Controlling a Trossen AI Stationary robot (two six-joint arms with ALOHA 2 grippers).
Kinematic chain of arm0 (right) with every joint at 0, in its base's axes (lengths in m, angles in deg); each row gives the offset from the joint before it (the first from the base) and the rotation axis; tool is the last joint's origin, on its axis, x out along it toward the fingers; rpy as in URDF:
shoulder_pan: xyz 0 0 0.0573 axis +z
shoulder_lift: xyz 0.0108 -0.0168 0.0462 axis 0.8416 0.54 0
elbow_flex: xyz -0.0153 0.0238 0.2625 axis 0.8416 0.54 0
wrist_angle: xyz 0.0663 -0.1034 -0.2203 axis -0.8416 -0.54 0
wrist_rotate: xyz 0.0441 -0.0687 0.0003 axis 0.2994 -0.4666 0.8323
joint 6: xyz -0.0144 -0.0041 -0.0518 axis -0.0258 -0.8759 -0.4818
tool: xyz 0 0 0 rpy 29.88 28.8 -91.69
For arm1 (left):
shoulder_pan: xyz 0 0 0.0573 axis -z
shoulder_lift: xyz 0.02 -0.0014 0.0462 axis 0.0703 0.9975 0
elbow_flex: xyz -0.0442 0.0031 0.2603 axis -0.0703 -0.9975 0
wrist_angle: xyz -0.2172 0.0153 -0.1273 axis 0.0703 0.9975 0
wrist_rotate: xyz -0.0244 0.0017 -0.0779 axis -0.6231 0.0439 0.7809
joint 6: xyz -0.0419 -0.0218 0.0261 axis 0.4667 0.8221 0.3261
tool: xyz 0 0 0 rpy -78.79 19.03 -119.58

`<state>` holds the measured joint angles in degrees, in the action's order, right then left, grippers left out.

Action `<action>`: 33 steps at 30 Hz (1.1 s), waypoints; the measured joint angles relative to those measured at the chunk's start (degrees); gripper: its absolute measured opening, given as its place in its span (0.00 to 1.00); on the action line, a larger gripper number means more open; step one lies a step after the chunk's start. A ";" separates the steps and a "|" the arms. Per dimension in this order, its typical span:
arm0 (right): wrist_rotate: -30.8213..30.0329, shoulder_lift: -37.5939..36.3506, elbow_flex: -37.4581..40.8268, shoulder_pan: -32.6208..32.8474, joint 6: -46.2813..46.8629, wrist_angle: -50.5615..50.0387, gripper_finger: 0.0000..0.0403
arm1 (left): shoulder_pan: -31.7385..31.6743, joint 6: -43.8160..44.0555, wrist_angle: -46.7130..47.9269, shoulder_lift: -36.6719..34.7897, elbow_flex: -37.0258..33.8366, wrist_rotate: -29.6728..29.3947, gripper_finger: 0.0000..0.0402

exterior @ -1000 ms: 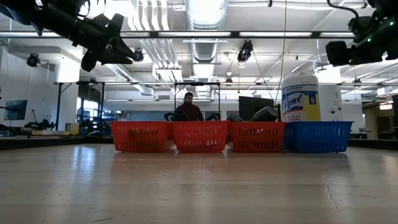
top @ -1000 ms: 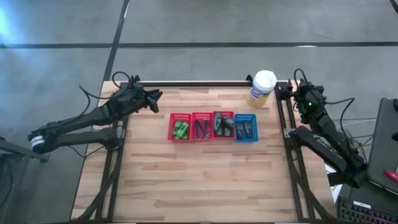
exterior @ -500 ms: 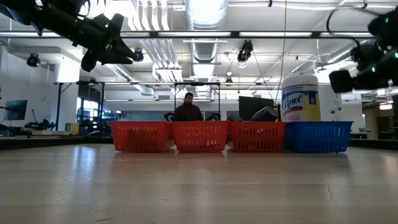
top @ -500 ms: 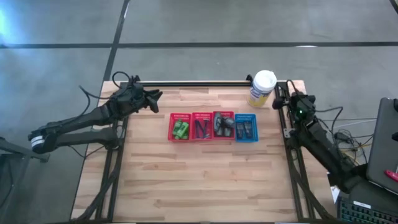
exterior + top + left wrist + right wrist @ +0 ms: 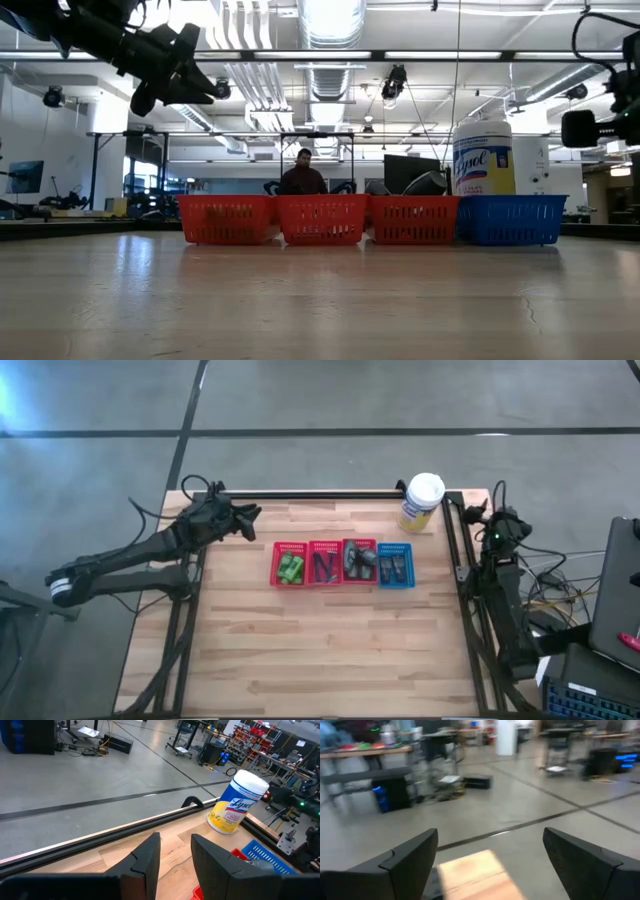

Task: Pick & Place Travel size toiletries
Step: Return to Home Position

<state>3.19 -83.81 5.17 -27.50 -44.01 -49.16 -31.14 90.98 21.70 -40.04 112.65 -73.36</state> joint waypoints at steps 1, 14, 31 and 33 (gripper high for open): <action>-1.14 0.10 0.08 0.42 0.02 0.33 0.89 | 0.00 0.04 -0.01 0.00 0.01 0.00 0.29; -2.00 1.77 -0.01 4.80 -0.01 0.21 0.83 | -0.09 5.46 -0.05 -0.02 0.01 -0.86 0.29; 11.98 -0.01 3.58 4.98 2.20 12.98 0.70 | -0.15 9.08 0.06 -0.04 0.01 -2.84 0.29; 11.96 -0.01 3.58 4.98 2.21 12.94 0.68 | -0.15 9.05 0.06 -0.06 0.01 -2.84 0.29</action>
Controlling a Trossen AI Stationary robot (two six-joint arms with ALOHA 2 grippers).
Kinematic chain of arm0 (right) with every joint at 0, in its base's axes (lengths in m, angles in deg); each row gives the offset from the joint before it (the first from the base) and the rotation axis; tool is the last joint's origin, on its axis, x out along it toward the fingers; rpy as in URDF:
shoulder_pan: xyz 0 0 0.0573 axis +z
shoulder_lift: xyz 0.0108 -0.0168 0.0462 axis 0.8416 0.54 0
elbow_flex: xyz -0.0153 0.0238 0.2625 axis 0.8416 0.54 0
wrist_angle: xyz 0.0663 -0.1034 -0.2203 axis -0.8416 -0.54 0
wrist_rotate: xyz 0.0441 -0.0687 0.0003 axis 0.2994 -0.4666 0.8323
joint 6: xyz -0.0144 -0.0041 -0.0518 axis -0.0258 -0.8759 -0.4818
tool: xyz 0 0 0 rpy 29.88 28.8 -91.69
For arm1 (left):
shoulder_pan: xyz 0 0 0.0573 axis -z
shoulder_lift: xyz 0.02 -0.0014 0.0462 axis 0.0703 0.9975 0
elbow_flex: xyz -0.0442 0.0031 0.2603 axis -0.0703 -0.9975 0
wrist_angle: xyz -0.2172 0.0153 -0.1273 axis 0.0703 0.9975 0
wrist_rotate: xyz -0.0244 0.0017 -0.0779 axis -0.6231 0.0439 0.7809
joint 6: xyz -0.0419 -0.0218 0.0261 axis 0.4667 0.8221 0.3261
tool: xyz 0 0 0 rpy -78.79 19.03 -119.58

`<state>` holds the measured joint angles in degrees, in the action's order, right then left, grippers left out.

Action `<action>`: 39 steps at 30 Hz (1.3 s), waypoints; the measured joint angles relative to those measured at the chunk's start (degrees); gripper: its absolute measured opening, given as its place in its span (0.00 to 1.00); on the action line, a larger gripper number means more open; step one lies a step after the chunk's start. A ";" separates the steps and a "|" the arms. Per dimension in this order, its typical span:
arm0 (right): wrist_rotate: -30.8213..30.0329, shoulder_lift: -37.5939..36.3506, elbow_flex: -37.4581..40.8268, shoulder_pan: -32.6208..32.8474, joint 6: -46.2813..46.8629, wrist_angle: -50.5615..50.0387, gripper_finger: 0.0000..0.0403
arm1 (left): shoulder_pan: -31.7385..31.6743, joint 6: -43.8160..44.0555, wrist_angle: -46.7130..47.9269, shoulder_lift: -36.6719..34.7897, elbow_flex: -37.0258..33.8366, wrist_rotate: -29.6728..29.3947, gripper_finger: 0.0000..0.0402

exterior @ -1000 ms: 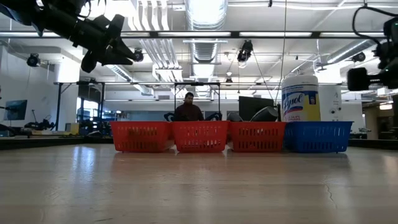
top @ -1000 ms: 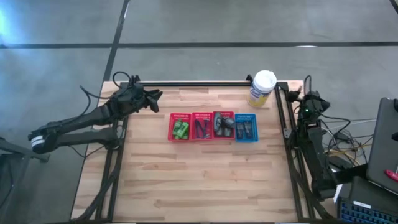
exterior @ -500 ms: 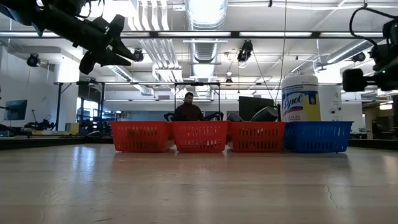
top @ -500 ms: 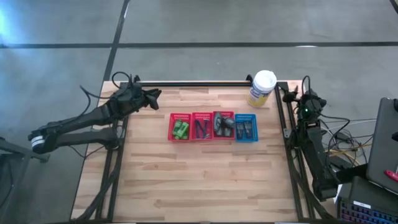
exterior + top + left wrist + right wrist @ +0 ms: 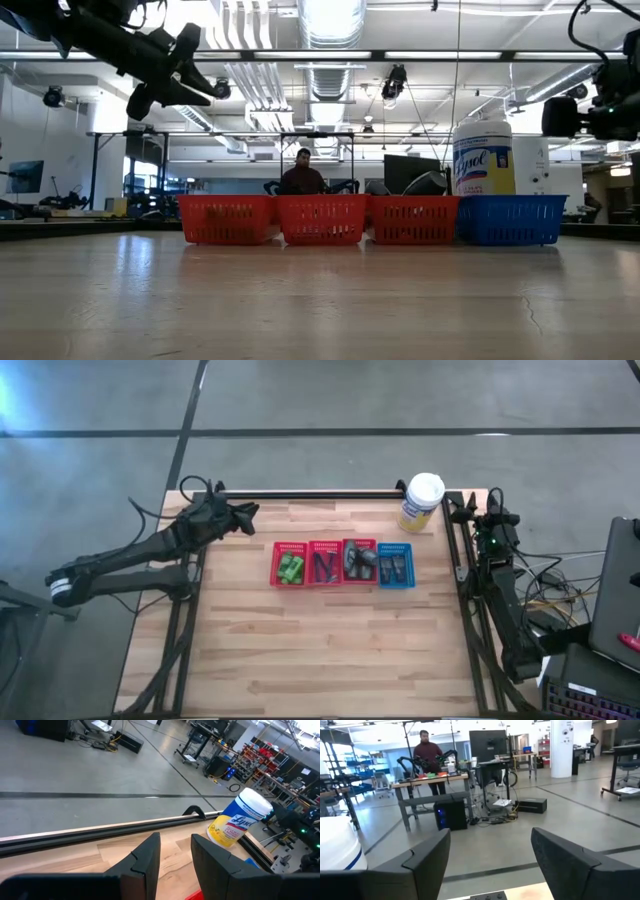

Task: Pick & Place Travel size toiletries
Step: Return to Home Position

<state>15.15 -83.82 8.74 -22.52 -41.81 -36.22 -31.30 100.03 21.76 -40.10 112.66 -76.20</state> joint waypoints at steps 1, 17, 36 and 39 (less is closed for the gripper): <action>0.00 0.00 0.00 0.00 0.03 -0.02 0.68 | 0.00 0.00 -0.05 0.00 0.00 0.00 0.29; -0.02 0.49 -0.01 0.02 0.15 0.00 0.57 | 0.04 0.15 -11.69 -0.11 0.00 4.98 0.29; -0.17 0.48 -0.02 0.07 0.13 0.03 0.61 | -0.12 2.57 -12.32 -4.51 -0.23 6.11 0.29; -0.15 0.48 -0.02 0.07 0.13 0.03 0.64 | -2.12 -0.63 -13.06 -7.46 -1.02 7.05 0.29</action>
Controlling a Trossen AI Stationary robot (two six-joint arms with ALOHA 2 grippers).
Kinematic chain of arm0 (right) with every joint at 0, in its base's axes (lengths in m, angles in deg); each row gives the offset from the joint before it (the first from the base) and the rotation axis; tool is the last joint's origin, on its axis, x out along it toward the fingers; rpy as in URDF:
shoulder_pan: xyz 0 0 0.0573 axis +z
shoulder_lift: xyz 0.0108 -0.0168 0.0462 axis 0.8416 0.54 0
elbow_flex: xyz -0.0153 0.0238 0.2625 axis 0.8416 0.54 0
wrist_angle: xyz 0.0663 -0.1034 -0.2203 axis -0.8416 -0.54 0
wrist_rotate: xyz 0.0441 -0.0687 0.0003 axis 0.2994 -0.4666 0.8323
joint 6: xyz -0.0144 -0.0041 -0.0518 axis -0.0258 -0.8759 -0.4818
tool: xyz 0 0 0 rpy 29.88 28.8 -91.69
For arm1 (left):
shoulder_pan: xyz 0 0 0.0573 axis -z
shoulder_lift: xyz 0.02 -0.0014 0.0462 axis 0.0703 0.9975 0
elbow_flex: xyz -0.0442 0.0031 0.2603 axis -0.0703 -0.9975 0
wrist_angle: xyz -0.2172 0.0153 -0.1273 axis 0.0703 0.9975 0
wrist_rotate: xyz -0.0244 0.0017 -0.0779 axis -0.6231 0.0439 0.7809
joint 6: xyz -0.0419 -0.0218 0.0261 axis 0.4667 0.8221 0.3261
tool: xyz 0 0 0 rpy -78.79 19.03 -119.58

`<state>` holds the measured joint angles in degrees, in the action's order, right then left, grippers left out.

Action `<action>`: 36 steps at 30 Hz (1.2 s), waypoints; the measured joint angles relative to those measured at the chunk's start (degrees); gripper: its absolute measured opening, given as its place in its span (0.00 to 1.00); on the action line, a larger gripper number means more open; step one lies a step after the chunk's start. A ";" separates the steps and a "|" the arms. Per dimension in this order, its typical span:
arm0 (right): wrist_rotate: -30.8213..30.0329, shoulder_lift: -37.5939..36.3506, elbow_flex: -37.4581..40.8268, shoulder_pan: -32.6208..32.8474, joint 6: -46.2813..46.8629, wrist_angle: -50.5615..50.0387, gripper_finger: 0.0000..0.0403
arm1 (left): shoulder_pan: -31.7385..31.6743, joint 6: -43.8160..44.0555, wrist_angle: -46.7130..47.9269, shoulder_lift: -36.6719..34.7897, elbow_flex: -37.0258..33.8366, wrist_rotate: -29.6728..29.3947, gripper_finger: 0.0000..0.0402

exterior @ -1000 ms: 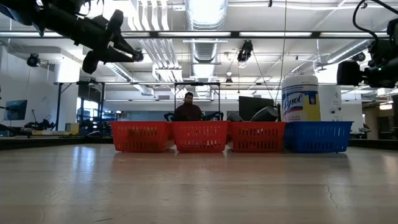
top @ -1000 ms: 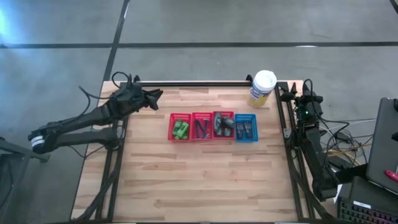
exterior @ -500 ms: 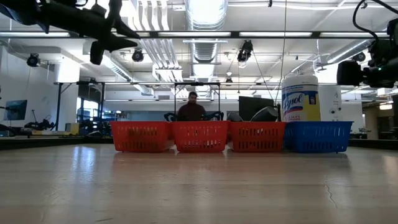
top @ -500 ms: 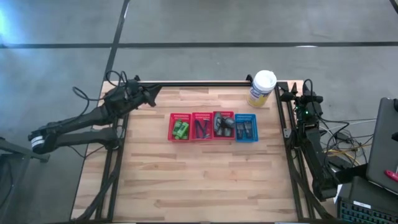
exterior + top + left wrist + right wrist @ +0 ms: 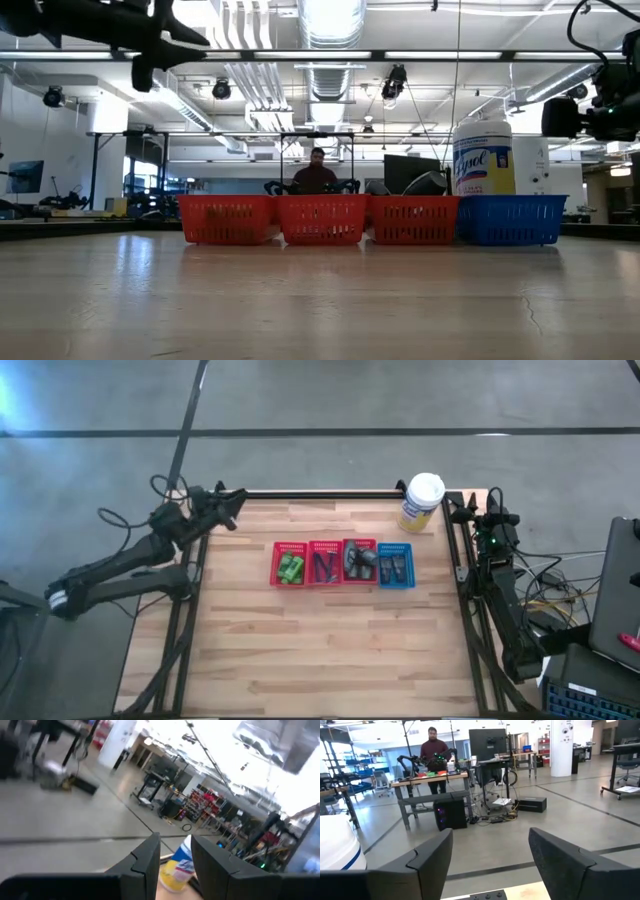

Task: Pick & Place Travel size toiletries
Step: Return to Home Position

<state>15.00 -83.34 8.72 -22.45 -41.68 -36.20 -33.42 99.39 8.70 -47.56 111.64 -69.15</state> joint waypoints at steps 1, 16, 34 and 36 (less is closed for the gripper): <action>0.00 0.02 0.00 0.00 0.00 0.00 0.64 | -1.27 -2.49 0.04 -1.04 -0.50 1.71 0.29; 0.07 0.04 -0.02 0.00 0.00 0.00 0.76 | -40.57 -17.10 -2.08 -32.69 -12.05 24.35 0.29; -0.28 0.04 -0.07 0.00 -0.02 0.07 0.89 | -55.78 -17.52 14.37 -32.49 -27.20 12.14 0.29; -0.31 0.09 -0.07 0.00 -0.02 0.02 0.90 | -55.82 -17.81 13.78 -32.72 -27.27 10.10 0.29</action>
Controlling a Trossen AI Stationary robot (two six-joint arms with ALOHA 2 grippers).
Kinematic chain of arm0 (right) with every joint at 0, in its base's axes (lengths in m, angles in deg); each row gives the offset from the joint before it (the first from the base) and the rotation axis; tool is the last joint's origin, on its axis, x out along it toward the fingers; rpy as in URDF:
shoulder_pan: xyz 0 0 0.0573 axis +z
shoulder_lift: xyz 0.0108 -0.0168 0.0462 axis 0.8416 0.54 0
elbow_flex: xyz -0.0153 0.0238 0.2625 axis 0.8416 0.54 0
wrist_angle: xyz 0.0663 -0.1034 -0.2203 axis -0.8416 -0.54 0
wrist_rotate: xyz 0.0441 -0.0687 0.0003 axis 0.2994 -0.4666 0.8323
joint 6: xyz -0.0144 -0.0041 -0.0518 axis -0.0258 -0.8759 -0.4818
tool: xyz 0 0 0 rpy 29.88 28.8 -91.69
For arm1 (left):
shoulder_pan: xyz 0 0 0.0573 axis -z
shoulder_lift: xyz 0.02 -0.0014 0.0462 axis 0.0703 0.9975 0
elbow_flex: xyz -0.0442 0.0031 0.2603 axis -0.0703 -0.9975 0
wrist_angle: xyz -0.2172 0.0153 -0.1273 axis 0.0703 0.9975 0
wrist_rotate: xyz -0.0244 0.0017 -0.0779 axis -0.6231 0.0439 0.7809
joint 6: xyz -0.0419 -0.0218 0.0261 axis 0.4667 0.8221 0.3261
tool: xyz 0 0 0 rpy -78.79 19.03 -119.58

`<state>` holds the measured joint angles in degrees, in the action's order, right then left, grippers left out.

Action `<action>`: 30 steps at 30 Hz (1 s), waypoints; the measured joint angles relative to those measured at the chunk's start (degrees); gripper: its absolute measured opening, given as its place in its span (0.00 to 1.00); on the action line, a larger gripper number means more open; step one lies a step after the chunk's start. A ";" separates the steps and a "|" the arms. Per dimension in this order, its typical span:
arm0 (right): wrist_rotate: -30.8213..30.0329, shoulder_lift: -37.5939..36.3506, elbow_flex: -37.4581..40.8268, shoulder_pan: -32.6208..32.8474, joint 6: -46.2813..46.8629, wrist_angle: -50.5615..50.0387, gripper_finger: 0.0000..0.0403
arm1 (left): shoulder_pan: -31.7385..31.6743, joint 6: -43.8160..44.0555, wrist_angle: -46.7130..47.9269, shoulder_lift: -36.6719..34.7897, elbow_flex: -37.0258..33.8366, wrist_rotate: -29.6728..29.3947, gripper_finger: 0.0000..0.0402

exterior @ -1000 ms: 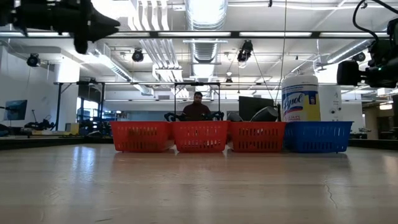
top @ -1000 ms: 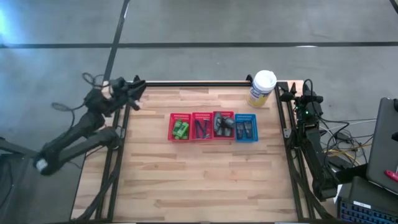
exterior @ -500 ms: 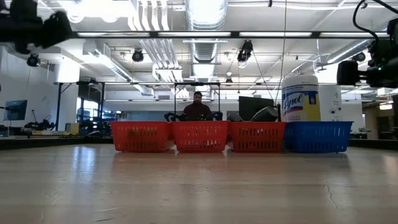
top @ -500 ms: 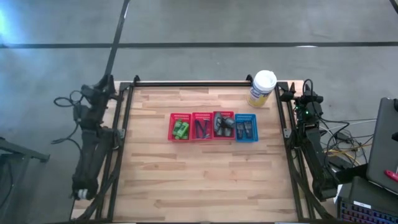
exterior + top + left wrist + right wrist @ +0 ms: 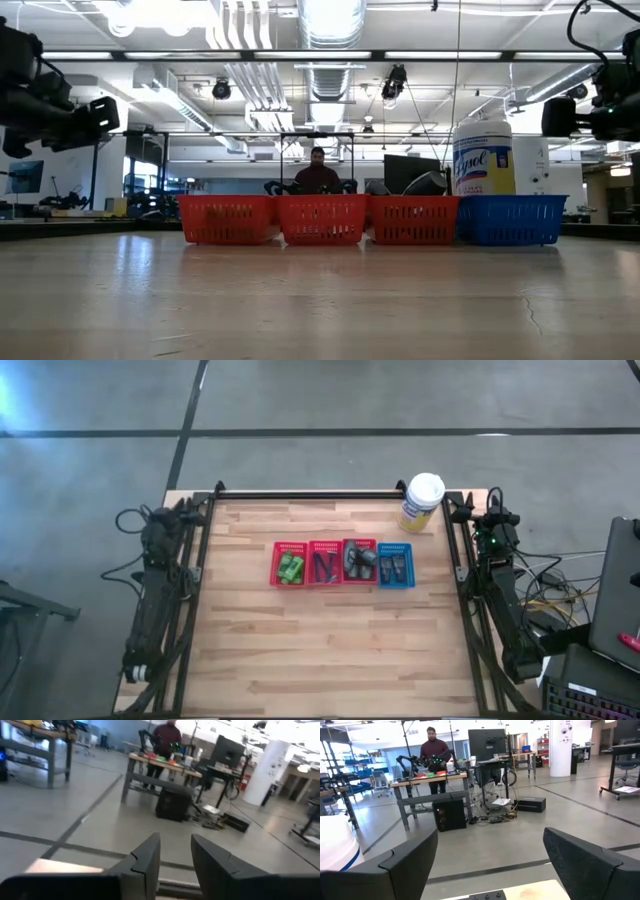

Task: Pick & Place Travel size toiletries
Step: Return to Home Position

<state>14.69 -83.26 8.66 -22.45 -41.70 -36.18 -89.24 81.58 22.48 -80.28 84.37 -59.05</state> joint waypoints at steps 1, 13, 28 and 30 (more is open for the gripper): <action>0.02 -0.02 0.00 0.00 0.00 0.00 0.90 | 0.00 -0.12 -0.32 -0.01 -0.12 -0.78 0.29; 0.00 -0.06 0.00 0.00 0.01 0.00 0.81 | 0.04 0.46 -1.47 0.06 -0.76 -1.72 0.29; 0.00 -0.04 0.00 0.00 0.01 0.00 0.71 | 0.09 0.50 -1.40 0.06 -0.82 -1.83 0.29; -0.01 -0.05 0.00 0.00 0.02 0.00 0.70 | 0.09 0.50 -1.40 0.06 -0.82 -1.83 0.29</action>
<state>14.69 -83.30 8.66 -22.45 -41.68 -36.18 -89.15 82.08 21.08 -80.23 83.55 -60.88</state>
